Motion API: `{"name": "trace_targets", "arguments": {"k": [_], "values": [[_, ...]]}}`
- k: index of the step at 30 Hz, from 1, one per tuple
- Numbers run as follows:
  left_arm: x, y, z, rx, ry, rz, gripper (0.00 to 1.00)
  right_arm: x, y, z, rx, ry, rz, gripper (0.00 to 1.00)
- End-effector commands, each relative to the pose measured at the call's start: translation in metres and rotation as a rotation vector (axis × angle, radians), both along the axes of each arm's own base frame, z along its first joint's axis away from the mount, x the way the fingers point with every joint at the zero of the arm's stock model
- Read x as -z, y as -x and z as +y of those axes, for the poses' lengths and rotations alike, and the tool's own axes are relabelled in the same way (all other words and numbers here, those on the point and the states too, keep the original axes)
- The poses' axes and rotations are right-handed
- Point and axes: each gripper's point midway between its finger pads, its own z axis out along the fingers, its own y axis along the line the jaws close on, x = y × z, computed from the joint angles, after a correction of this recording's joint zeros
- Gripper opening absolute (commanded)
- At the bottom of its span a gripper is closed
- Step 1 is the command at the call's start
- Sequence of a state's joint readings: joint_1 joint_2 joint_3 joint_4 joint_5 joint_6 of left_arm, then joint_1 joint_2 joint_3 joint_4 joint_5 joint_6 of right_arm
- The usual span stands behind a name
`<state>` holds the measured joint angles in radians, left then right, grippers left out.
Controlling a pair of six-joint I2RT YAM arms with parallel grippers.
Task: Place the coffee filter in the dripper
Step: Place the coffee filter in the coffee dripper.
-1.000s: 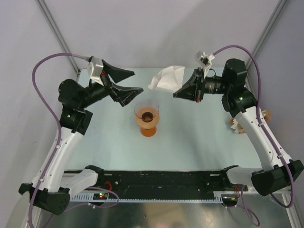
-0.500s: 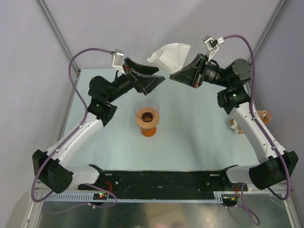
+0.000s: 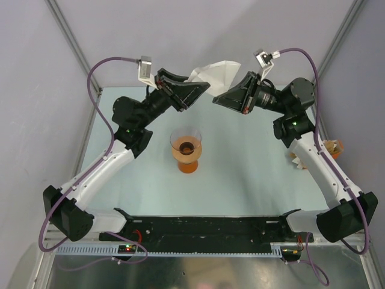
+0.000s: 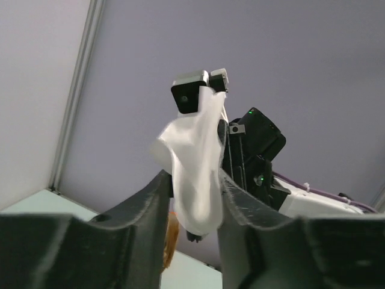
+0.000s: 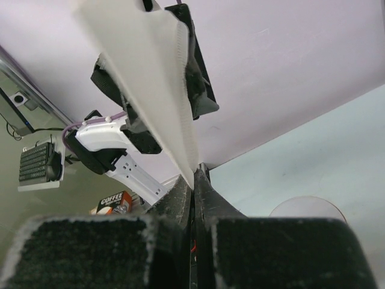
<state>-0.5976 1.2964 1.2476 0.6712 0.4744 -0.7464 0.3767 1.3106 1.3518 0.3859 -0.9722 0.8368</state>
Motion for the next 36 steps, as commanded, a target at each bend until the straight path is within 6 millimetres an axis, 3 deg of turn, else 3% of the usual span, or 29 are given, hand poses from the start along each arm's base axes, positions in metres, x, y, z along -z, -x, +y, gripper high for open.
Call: {"name": "trace_targets", "arguments": {"k": [1,5,9,13,15,17,20,30,31,34,36], "values": [[-0.025,0.007,0.007,-0.008,0.059,-0.038,0.29,-0.017,0.014,-0.007,0.016,-0.032,-0.065,0.0],[-0.026,0.009,0.009,-0.006,0.061,-0.039,0.05,-0.016,0.016,-0.01,0.014,-0.028,-0.072,0.0],[-0.023,0.011,0.007,0.008,0.053,-0.034,0.0,-0.012,0.02,-0.01,-0.005,-0.017,-0.088,0.01],[-0.019,0.014,0.004,0.04,0.038,-0.035,0.0,-0.016,0.019,-0.01,0.004,-0.026,-0.124,0.57],[-0.017,0.017,0.002,0.058,0.029,-0.038,0.0,-0.02,0.018,-0.009,0.01,-0.031,-0.139,0.73],[-0.015,0.02,-0.001,0.076,0.019,-0.044,0.0,-0.023,0.017,-0.009,0.005,-0.035,-0.146,0.77],[-0.011,0.022,-0.003,0.093,0.01,-0.041,0.0,-0.026,0.016,-0.007,-0.005,-0.043,-0.153,0.68],[-0.004,0.025,-0.009,0.127,-0.007,-0.026,0.0,-0.023,0.008,-0.006,0.005,-0.043,-0.135,0.05],[-0.003,0.025,-0.009,0.124,-0.008,-0.023,0.02,-0.023,0.008,-0.006,0.008,-0.042,-0.135,0.02],[0.0,0.024,-0.01,0.125,-0.012,-0.014,0.28,-0.023,0.008,-0.007,0.013,-0.043,-0.132,0.0],[0.003,0.022,-0.011,0.123,-0.018,-0.014,0.39,-0.025,0.008,-0.007,0.011,-0.05,-0.132,0.0]]}}
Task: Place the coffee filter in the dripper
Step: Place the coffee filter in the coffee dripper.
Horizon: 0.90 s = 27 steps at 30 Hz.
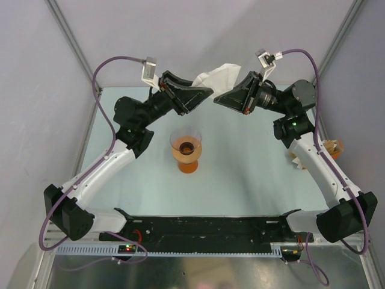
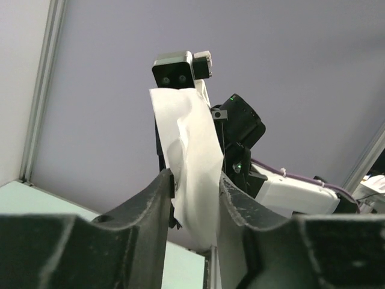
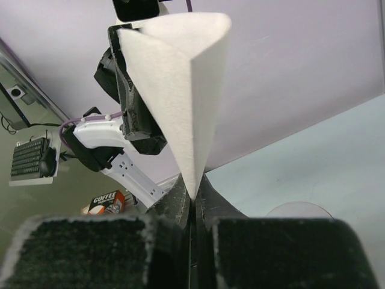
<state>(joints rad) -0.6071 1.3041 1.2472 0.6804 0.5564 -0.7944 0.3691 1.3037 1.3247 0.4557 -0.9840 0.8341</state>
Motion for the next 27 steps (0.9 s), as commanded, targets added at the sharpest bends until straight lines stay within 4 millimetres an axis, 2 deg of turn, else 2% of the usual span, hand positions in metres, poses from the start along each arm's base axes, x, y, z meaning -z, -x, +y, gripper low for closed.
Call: {"name": "trace_targets", "arguments": {"k": [1,7,11,14,20,24,26,27], "values": [[-0.0022,0.0059,-0.0027,0.022,0.006,-0.024,0.42,-0.0254,0.0069,-0.0047,0.011,-0.04,-0.08,0.0],[-0.0013,0.0064,-0.003,0.023,0.002,-0.03,0.45,-0.0262,0.0049,-0.0068,0.019,-0.048,-0.077,0.0],[0.0028,0.0061,-0.0033,0.023,0.001,-0.014,0.54,-0.0291,0.004,-0.0067,0.025,-0.063,-0.077,0.0],[0.0041,0.0008,-0.0035,0.006,0.007,-0.001,0.53,-0.0301,0.0044,-0.0052,0.023,-0.07,-0.076,0.0],[0.0027,0.0,-0.0014,-0.01,0.012,-0.011,0.39,-0.0294,0.0058,-0.0047,0.021,-0.067,-0.069,0.0],[-0.0004,0.0004,-0.0009,-0.012,0.014,-0.029,0.36,-0.0285,0.0056,-0.004,0.023,-0.066,-0.059,0.0],[-0.0013,0.0006,-0.001,-0.011,0.015,-0.037,0.23,-0.0286,0.0066,-0.0035,0.02,-0.066,-0.059,0.0],[-0.0018,0.0007,-0.0006,-0.012,0.015,-0.04,0.13,-0.0277,0.0073,-0.0035,0.018,-0.063,-0.057,0.0]]}}
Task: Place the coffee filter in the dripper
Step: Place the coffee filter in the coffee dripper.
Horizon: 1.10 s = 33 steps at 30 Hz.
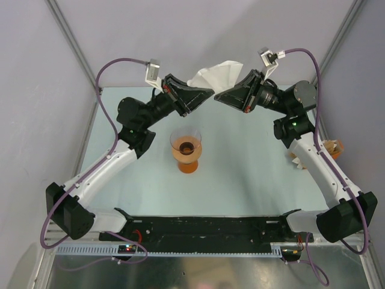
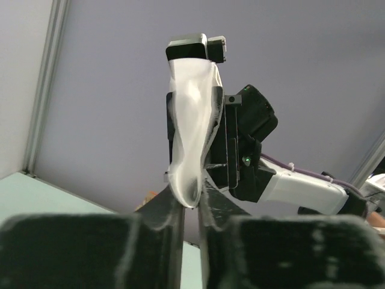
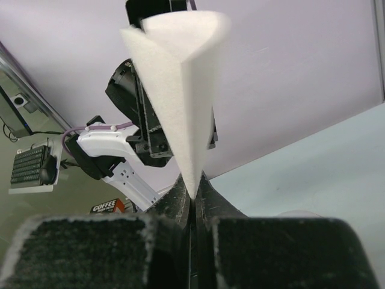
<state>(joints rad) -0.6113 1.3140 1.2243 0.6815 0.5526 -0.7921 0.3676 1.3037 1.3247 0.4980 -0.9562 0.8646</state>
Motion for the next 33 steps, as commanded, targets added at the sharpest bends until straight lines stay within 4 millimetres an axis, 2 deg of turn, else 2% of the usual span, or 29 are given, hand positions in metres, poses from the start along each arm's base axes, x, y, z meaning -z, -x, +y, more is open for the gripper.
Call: {"name": "trace_targets", "arguments": {"k": [1,4,7,8,10,12,15,17,19,21,22,25,26,27,28,30,31,33], "values": [[-0.015,0.006,0.005,-0.014,0.033,-0.067,0.07,-0.018,0.01,-0.002,-0.002,-0.027,-0.051,0.0],[-0.017,0.005,0.01,-0.025,0.035,-0.071,0.02,-0.014,0.009,-0.005,0.005,-0.017,-0.044,0.0],[-0.018,0.001,0.017,-0.046,0.038,-0.074,0.2,-0.012,0.011,-0.007,0.009,-0.01,-0.044,0.0],[-0.019,0.0,0.019,-0.051,0.038,-0.076,0.22,-0.011,0.011,-0.008,0.01,-0.008,-0.041,0.0],[-0.019,-0.002,0.022,-0.059,0.033,-0.082,0.06,-0.009,0.01,-0.009,0.014,-0.003,-0.04,0.0],[-0.019,-0.003,0.024,-0.063,0.031,-0.091,0.02,-0.008,0.009,-0.009,0.016,0.0,-0.04,0.0],[-0.021,-0.003,0.026,-0.065,0.032,-0.092,0.03,-0.007,0.009,-0.01,0.017,0.002,-0.039,0.0],[-0.021,-0.003,0.029,-0.069,0.034,-0.088,0.14,-0.006,0.009,-0.011,0.018,0.005,-0.041,0.0],[-0.021,-0.003,0.031,-0.073,0.032,-0.093,0.17,-0.005,0.009,-0.011,0.016,0.009,-0.043,0.0],[-0.02,-0.003,0.035,-0.081,0.029,-0.099,0.05,-0.004,0.009,-0.012,0.017,0.014,-0.043,0.0],[-0.02,-0.003,0.036,-0.082,0.028,-0.099,0.03,-0.003,0.008,-0.012,0.016,0.016,-0.042,0.0],[-0.02,0.0,0.037,-0.069,0.023,-0.105,0.0,-0.001,0.008,-0.012,0.015,0.022,-0.045,0.0],[-0.02,0.002,0.037,-0.066,0.019,-0.111,0.03,-0.001,0.009,-0.012,0.011,0.026,-0.048,0.0],[-0.019,0.004,0.038,-0.059,0.012,-0.121,0.1,0.0,0.01,-0.012,0.005,0.029,-0.057,0.0],[-0.019,0.004,0.041,-0.063,0.004,-0.128,0.3,0.001,0.011,-0.013,-0.005,0.037,-0.065,0.0],[-0.014,0.003,0.051,-0.07,-0.03,-0.133,0.59,0.005,0.016,-0.016,-0.031,0.062,-0.088,0.0],[-0.011,0.003,0.057,-0.08,-0.055,-0.143,0.68,0.007,0.018,-0.018,-0.043,0.077,-0.099,0.0],[0.001,-0.002,0.072,-0.118,-0.13,-0.153,0.77,0.017,0.023,-0.022,-0.071,0.12,-0.115,0.0]]}}
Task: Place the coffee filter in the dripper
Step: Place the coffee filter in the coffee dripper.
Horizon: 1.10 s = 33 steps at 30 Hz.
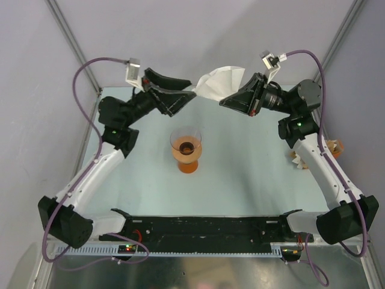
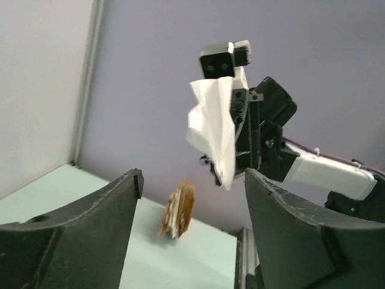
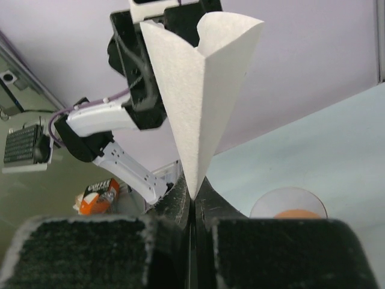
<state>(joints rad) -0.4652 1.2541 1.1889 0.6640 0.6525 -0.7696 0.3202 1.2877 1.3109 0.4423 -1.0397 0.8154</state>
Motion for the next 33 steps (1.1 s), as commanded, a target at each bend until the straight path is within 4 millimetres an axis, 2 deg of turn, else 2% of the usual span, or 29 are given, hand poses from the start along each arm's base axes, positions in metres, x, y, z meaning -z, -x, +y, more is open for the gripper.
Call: {"name": "trace_targets", "arguments": {"k": [1,3,7,10,13,18,22,26,33], "values": [[0.007,0.009,0.038,-0.07,-0.126,-0.081,0.79,0.008,0.025,-0.012,-0.077,0.081,-0.099,0.0],[0.027,0.016,0.049,-0.095,-0.213,-0.111,0.8,0.023,0.032,-0.015,-0.106,0.134,-0.095,0.0],[0.057,0.041,0.055,-0.082,-0.403,-0.269,0.77,0.059,0.039,-0.02,-0.131,0.236,-0.122,0.0],[0.068,0.053,0.053,-0.053,-0.512,-0.366,0.7,0.08,0.04,-0.021,-0.136,0.284,-0.108,0.0],[0.069,0.06,0.043,-0.036,-0.543,-0.421,0.63,0.093,0.037,-0.019,-0.132,0.317,-0.104,0.0],[0.058,0.067,0.022,-0.01,-0.545,-0.483,0.57,0.099,0.038,-0.008,-0.139,0.361,-0.122,0.0],[0.058,0.071,0.006,0.034,-0.542,-0.485,0.53,0.099,0.041,-0.002,-0.128,0.381,-0.148,0.0],[0.062,0.075,-0.003,0.052,-0.547,-0.491,0.48,0.097,0.042,0.0,-0.113,0.385,-0.16,0.0],[0.069,0.077,-0.009,0.064,-0.554,-0.467,0.46,0.091,0.045,0.0,-0.109,0.376,-0.182,0.0]]}}
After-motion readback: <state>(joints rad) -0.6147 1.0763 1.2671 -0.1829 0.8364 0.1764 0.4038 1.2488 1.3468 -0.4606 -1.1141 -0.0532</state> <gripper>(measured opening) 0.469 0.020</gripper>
